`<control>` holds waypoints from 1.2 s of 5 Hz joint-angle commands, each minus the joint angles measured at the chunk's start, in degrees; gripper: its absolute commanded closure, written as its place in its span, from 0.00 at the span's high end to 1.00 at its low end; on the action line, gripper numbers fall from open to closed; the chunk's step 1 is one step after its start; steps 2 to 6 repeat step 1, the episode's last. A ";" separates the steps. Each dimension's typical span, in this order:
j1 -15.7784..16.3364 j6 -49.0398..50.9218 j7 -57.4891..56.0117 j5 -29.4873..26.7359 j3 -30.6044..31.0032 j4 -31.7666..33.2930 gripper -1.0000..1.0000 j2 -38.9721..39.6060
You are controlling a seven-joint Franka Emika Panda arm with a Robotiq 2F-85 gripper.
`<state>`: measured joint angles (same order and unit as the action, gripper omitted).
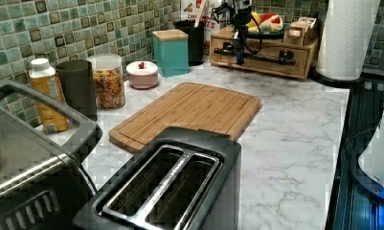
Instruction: Close the drawer.
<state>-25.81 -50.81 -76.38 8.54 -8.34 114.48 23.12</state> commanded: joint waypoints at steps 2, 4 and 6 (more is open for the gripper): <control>-3.37 -0.58 3.40 0.44 -5.03 -6.51 0.00 -4.26; -3.37 -0.58 3.40 0.44 -5.03 -6.51 0.00 -4.26; -3.37 -0.58 3.40 0.44 -5.03 -6.51 0.00 -4.26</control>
